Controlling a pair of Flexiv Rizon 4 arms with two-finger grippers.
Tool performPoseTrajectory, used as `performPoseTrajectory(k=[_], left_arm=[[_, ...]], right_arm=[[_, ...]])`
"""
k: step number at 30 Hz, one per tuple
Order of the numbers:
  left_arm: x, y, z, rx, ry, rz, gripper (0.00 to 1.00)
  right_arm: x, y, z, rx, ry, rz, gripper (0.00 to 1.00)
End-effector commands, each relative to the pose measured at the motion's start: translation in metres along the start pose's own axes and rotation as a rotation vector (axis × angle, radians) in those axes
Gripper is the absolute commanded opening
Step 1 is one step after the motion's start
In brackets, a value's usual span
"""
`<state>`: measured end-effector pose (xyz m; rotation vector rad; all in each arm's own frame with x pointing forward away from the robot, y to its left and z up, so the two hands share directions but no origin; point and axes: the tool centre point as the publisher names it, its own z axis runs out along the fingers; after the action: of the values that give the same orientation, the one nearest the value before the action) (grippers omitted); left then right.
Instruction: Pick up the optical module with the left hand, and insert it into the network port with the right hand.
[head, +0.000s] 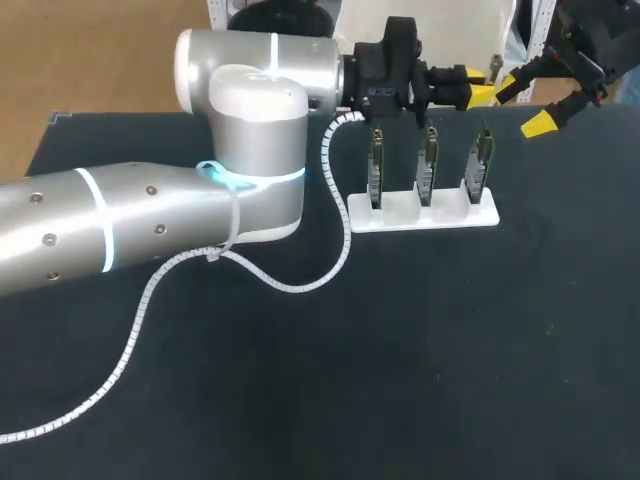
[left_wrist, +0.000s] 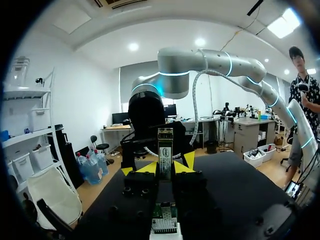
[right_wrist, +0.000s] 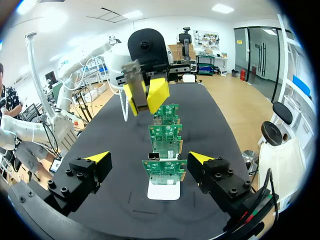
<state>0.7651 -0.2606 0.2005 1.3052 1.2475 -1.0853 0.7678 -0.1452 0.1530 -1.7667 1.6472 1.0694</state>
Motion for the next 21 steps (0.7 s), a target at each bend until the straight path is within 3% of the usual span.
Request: performPoseTrajectory(k=[1,21], left_arm=[[0.003,0.003,0.006,0.007,0.002,-0.006,0.00],[0.020,0.005,0.020,-0.021,-0.006,-0.056,0.00]], right_arm=[[0.000,-0.002,0.000,-0.004,-0.002,-0.001,1.00],[0.000,-0.002,0.000,-0.004,-0.002,-0.001,1.00]])
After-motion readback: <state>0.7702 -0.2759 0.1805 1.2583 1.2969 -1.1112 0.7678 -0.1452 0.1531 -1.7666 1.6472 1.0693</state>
